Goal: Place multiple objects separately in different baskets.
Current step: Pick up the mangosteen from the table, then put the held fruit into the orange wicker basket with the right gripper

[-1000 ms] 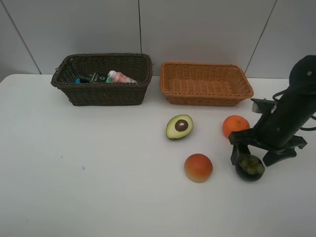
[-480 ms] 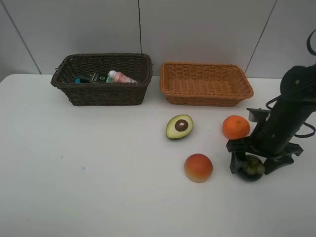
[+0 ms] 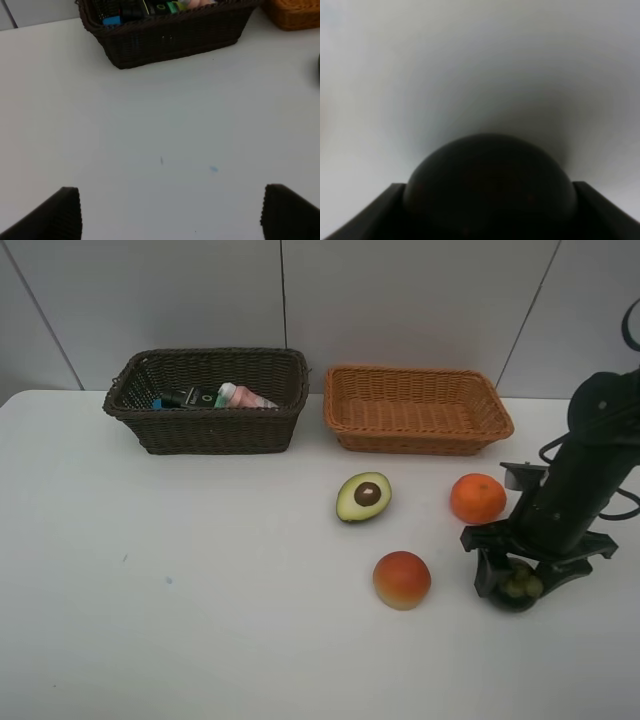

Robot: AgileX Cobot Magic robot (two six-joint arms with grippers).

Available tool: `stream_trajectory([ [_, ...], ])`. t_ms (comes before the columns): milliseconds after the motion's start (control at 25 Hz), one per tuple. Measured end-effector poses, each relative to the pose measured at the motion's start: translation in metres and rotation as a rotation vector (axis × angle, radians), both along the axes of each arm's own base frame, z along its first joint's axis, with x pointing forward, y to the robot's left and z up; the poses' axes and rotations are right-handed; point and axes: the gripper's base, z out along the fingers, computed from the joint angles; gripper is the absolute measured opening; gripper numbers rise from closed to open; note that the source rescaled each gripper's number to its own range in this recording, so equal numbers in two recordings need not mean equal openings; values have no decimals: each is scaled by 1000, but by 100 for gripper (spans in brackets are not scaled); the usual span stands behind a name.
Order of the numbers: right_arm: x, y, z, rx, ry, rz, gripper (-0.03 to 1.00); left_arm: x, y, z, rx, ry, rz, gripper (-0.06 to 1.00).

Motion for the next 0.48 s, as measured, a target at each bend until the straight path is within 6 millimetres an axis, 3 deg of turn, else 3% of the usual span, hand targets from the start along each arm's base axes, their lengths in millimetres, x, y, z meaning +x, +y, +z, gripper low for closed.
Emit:
stream_trajectory([
  [120, 9, 1, 17, -5, 0, 19, 21, 0, 0, 0, 0, 0, 0, 88],
  [240, 32, 4, 50, -6, -95, 42, 21, 0, 0, 0, 1, 0, 1, 88],
  [360, 64, 7, 83, -13, -224, 64, 21, 0, 0, 0, 1, 0, 1, 88],
  [480, 99, 12, 102, -23, -322, 81, 21, 0, 0, 0, 1, 0, 1, 88],
])
